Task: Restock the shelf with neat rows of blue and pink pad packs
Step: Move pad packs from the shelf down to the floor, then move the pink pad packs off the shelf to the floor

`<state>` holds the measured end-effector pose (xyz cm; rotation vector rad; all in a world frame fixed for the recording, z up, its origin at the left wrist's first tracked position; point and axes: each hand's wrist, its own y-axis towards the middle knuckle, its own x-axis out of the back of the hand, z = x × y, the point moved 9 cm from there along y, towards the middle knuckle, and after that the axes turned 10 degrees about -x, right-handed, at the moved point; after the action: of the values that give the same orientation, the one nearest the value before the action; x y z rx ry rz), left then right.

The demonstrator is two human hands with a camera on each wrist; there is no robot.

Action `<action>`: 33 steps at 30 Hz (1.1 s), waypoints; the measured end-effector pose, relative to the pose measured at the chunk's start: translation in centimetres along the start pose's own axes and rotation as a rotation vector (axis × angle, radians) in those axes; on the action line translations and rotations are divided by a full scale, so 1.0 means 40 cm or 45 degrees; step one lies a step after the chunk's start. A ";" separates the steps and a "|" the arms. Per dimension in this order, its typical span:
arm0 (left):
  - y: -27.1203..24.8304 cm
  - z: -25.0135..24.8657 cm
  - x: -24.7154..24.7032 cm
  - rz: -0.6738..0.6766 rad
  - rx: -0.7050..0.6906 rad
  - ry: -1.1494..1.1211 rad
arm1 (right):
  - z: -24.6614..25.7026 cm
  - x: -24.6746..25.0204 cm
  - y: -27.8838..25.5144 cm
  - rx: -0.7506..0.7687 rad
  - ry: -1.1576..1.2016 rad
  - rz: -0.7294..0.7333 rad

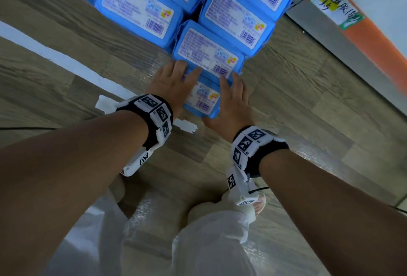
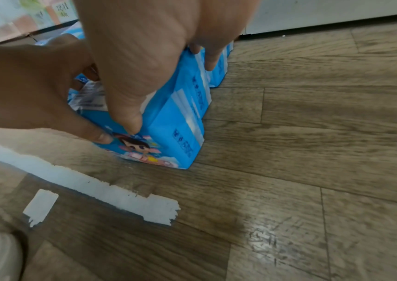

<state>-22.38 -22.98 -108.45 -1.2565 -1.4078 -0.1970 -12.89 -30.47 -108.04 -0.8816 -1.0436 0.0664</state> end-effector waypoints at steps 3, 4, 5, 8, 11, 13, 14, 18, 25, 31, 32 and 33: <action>0.002 -0.003 -0.003 -0.007 0.004 0.021 | -0.003 -0.003 0.001 0.014 -0.019 -0.008; 0.001 -0.005 0.000 -0.013 0.003 0.042 | -0.005 0.001 0.001 0.020 -0.011 -0.012; -0.002 -0.004 0.005 -0.026 0.015 0.065 | -0.006 0.007 0.002 0.027 0.010 -0.013; -0.013 0.027 0.022 -0.065 0.157 0.028 | -0.016 0.032 0.007 0.031 0.142 0.006; -0.011 0.043 0.005 -0.001 0.222 -0.181 | -0.033 0.052 0.010 -0.010 0.246 -0.006; -0.005 0.032 -0.004 0.014 0.188 -0.247 | -0.031 0.052 0.011 -0.015 0.276 0.009; -0.002 0.026 -0.006 0.004 0.173 -0.253 | -0.028 0.048 0.010 -0.014 0.280 0.022; 0.000 0.019 -0.016 -0.015 0.140 -0.254 | -0.018 0.025 0.000 -0.020 0.285 0.037; 0.004 0.028 -0.014 0.059 0.107 -0.219 | -0.013 0.001 -0.004 -0.046 0.220 0.034; -0.024 0.020 0.016 0.233 0.126 -0.084 | -0.014 0.008 -0.030 -0.060 0.090 0.190; -0.044 0.015 0.030 0.246 0.145 -0.095 | -0.009 0.015 -0.051 -0.070 0.110 0.232; -0.069 0.008 0.045 0.255 0.172 -0.117 | -0.006 0.024 -0.076 -0.095 0.160 0.274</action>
<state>-24.18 -22.87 -105.69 -1.2977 -1.3393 0.0921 -13.25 -32.22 -105.39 -1.0506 -0.8360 0.1521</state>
